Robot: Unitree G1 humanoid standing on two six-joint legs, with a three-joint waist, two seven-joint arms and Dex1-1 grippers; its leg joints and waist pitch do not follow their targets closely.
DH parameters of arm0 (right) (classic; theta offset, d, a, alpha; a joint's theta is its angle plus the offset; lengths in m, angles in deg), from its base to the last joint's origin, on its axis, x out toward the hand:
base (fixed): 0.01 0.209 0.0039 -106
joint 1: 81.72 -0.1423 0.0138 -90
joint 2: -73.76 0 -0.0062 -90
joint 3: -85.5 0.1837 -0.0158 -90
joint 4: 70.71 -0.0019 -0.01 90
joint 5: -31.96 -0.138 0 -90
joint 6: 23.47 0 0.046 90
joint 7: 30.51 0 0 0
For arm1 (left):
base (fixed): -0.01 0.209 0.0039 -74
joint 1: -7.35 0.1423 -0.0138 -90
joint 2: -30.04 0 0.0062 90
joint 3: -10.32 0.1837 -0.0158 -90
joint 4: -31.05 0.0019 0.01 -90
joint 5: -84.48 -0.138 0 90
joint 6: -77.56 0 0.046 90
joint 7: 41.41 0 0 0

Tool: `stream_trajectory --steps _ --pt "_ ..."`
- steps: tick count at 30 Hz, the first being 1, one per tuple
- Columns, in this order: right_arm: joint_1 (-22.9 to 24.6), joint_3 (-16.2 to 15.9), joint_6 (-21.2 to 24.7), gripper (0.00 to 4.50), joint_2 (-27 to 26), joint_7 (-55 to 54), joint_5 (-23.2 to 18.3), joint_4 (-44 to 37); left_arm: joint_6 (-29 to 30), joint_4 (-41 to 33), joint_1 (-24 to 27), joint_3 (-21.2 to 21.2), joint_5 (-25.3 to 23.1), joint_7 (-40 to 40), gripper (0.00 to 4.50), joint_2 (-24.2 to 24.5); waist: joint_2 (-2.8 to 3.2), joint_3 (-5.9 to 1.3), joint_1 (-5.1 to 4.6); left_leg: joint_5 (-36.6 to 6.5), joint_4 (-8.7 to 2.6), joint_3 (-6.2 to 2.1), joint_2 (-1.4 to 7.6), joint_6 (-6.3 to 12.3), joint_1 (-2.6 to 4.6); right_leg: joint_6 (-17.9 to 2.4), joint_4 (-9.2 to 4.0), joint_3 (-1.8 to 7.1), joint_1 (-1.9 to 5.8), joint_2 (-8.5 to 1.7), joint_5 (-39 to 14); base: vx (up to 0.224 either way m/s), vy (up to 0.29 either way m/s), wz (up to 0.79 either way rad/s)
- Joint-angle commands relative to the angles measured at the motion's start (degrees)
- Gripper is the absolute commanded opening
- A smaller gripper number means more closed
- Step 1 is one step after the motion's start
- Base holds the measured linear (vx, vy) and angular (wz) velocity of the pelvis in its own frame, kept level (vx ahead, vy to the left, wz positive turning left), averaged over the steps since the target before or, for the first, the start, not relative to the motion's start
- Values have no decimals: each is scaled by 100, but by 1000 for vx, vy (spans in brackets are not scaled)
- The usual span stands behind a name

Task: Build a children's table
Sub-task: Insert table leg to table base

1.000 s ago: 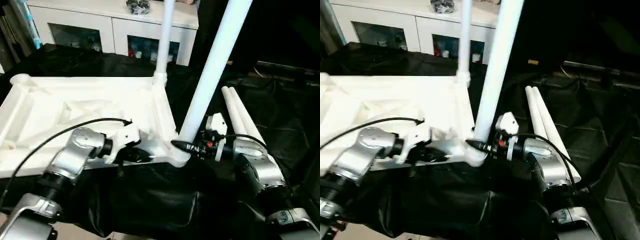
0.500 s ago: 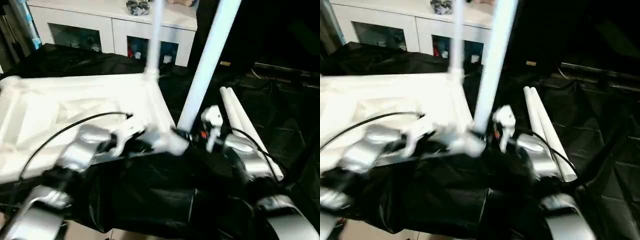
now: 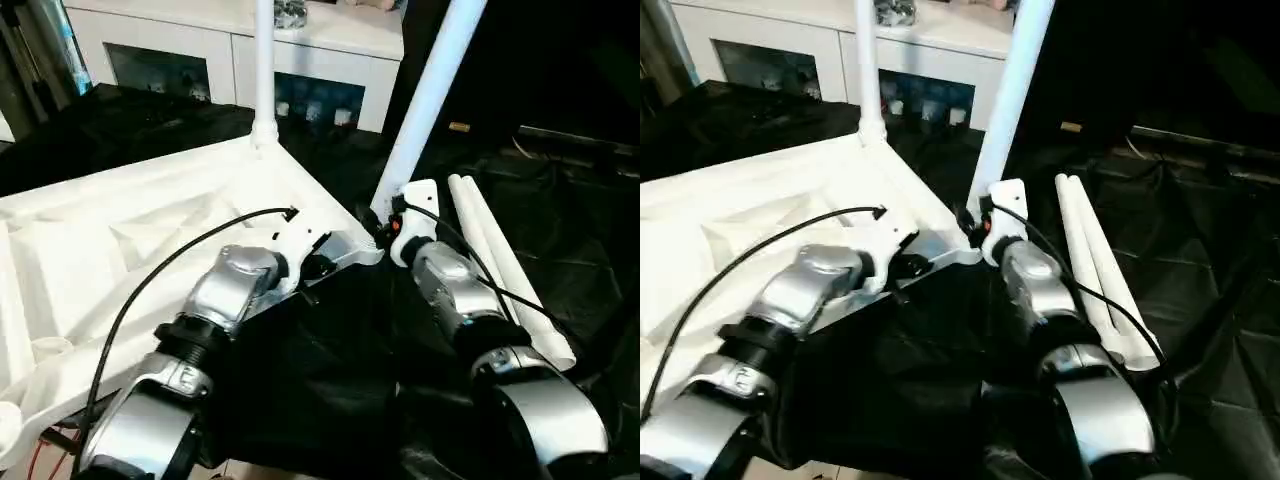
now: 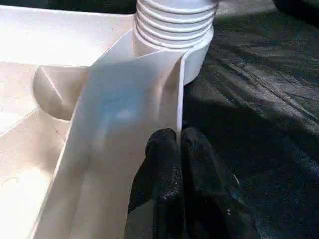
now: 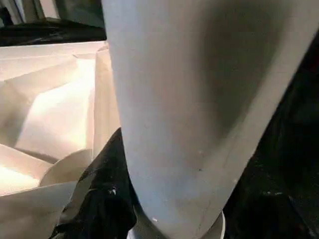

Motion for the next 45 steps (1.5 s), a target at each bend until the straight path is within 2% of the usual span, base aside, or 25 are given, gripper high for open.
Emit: stream_trajectory --steps 1,6,7,8,10,13,15,17,18,19,22,23,24,26,27,28,31,35,41,42,45 --pt "219 -215 410 188 -434 170 110 541 -12 -16 -254 -14 3 283 0 -181 142 -285 18 -1027 -450 -20 162 98 -32 -1277 -450 199 257 -399 -951 0 0 0" --pt "145 -160 428 188 -476 345 125 628 -34 -43 -228 -5 -14 186 0 -68 144 -285 8 -1056 -458 -27 163 80 -46 -1224 -450 204 249 -395 -962 0 0 0" --pt "145 -160 428 223 -476 345 125 628 -34 -43 -228 -5 -14 186 0 -68 145 -285 9 -1042 -461 -29 164 79 -49 -1230 -447 203 251 -397 -931 0 0 0" --pt "130 -135 422 223 -474 374 120 630 -43 -53 -222 -11 -18 170 0 -58 145 -282 5 -1030 -462 -28 165 81 -48 -1241 -446 202 248 -393 -891 0 0 0" --pt "72 -22 391 261 -457 505 15 601 -194 -106 -179 -10 21 45 0 -12 164 -278 -4 -1111 -468 -29 165 94 -53 -1255 -456 205 248 -397 -948 0 0 0" --pt "44 -23 320 279 -399 690 -9 517 -343 -201 -101 29 54 -144 0 71 165 -283 -29 -1081 -473 -45 170 116 -74 -1282 -450 204 265 -409 -941 0 0 0" --pt "34 -2 269 304 -297 1005 -68 359 -465 -350 -3 54 123 -375 0 176 156 -289 -44 -918 -458 -40 169 177 -82 -1344 -434 208 283 -415 -738 0 0 0" --pt "43 -3 259 309 -252 1147 -87 280 -436 -401 26 49 144 -415 0 209 164 -303 -59 -735 -441 -30 175 228 -87 -1445 -400 207 294 -413 -422 0 0 0" --pt "67 -5 287 317 -200 1341 -114 178 -470 -457 64 56 171 -511 0 258 175 -310 -60 -535 -427 -18 173 301 -81 -1537 -371 203 302 -405 -106 0 0 0" --pt "90 -10 311 343 -160 1494 -133 92 -461 -501 93 57 191 -576 0 298 173 -305 -65 -524 -424 -13 174 330 -79 -1564 -371 202 302 -400 -58 0 0 0" --pt "202 -124 356 363 48 1948 -52 -192 -565 -650 192 78 249 -838 0 457 182 -305 -53 -411 -404 3 189 487 -76 -1681 -362 204 315 -419 66 0 0 0" --pt "208 -131 362 363 62 1972 -45 -206 -572 -659 197 79 252 -854 0 468 182 -305 -53 -411 -404 3 189 487 -76 -1681 -362 204 315 -419 66 0 0 0" --pt "222 -146 364 383 96 2023 -30 -237 -612 -691 215 86 271 -926 0 497 189 -308 -43 -282 -399 7 194 517 -69 -1736 -342 200 310 -417 161 0 0 0" --pt "234 -152 368 383 128 2094 -32 -265 -599 -734 233 91 291 -984 0 523 195 -305 -44 -268 -394 16 190 515 -67 -1761 -341 198 306 -412 157 0 0 0" --pt "244 -132 398 383 174 2229 -63 -278 -604 -828 288 101 310 -1089 0 580 223 -316 -36 -240 -385 20 188 504 -65 -1782 -328 202 307 -413 241 0 0 0" --pt "244 -127 401 368 182 2246 -65 -276 -597 -845 298 101 311 -1099 0 590 207 -328 -38 -123 -372 22 184 541 -77 -1817 -300 203 325 -408 472 0 0 0" --pt "277 -130 428 338 236 2364 -27 -323 -588 -887 337 112 304 -1137 0 649 201 -344 -18 114 -344 36 175 665 -82 -1891 -265 194 317 -394 847 0 0 0" --pt "364 -169 442 312 283 2499 -22 -434 -602 -867 352 93 291 -1120 0 687 192 -331 -4 76 -340 43 182 718 -92 -1901 -273 189 321 -405 770 0 0 0" --pt "489 -201 458 264 293 2638 -22 -535 -583 -906 383 68 289 -1140 0 725 222 -328 8 -24 -345 44 201 645 -66 -1891 -277 172 306 -411 629 0 0 0" --pt "497 -203 451 253 290 2642 -20 -543 -592 -897 384 63 282 -1137 0 738 259 -335 13 -31 -341 42 203 622 -60 -1901 -269 169 310 -416 640 0 0 0" --pt "542 -199 439 225 289 2654 -15 -589 -625 -868 400 46 257 -1129 0 788 250 -342 18 40 -336 50 201 612 -58 -1933 -255 154 316 -410 840 0 0 0"
